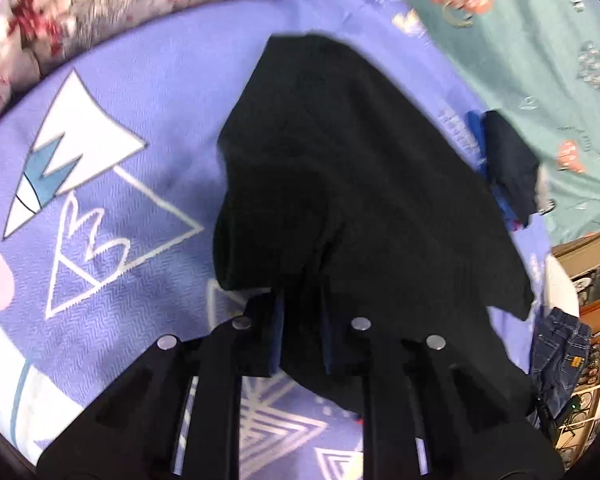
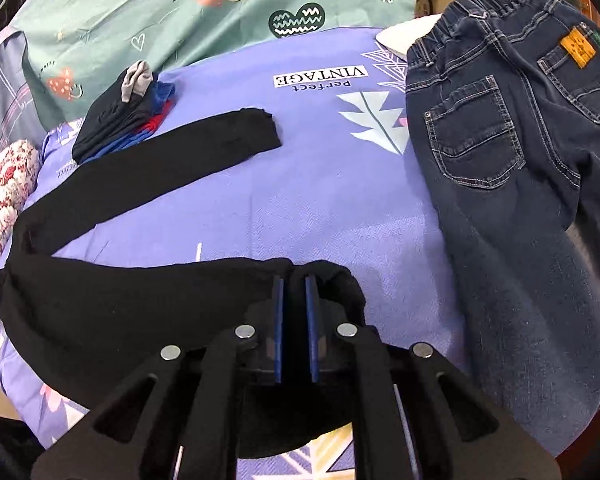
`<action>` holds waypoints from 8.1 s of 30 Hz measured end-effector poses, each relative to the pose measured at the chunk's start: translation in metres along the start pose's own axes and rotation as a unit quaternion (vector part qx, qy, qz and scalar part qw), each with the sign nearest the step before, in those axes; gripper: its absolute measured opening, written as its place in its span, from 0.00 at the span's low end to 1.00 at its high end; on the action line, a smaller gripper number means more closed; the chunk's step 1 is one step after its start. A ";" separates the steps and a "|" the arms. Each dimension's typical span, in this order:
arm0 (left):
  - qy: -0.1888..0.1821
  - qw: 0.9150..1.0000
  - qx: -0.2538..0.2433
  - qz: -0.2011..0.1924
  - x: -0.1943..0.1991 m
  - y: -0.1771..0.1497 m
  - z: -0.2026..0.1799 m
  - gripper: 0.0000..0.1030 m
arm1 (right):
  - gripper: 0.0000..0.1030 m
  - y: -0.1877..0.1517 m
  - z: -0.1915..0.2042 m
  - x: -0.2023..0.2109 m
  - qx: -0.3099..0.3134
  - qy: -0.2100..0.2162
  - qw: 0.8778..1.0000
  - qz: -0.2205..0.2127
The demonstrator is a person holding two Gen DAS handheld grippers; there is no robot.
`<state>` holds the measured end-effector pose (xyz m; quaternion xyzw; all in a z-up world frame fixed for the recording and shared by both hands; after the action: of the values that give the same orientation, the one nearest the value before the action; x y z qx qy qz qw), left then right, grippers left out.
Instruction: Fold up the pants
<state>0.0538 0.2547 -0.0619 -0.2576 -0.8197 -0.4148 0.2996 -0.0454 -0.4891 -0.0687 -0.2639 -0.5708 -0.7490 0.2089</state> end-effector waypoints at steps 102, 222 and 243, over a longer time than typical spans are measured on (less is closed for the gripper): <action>0.021 0.975 -0.212 0.059 -0.121 0.155 -0.031 0.92 | 0.81 0.078 0.324 -0.140 0.263 0.233 0.929 0.115; -0.098 0.985 -0.140 0.000 0.047 -0.078 -0.085 0.68 | 0.83 0.033 0.276 -0.151 0.213 -0.033 0.969 0.123; -0.093 0.974 -0.207 -0.021 0.004 -0.104 -0.094 0.89 | 0.11 -0.109 0.010 0.063 -0.213 0.122 0.969 -0.031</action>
<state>0.0073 0.1228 -0.0686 -0.3345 -0.7457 -0.5555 0.1533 -0.1591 -0.4519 -0.1078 -0.1907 -0.3766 -0.8859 0.1925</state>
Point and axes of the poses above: each gripper's, at about its wrist camera, not at the fingertips, and x roughly against the way its jaws point, z to its left, y to its top, the point moved 3 cm from there along -x, roughly the way its jaws point, and after that the axes turned 9 degrees about -z, right-handed, at the moved point
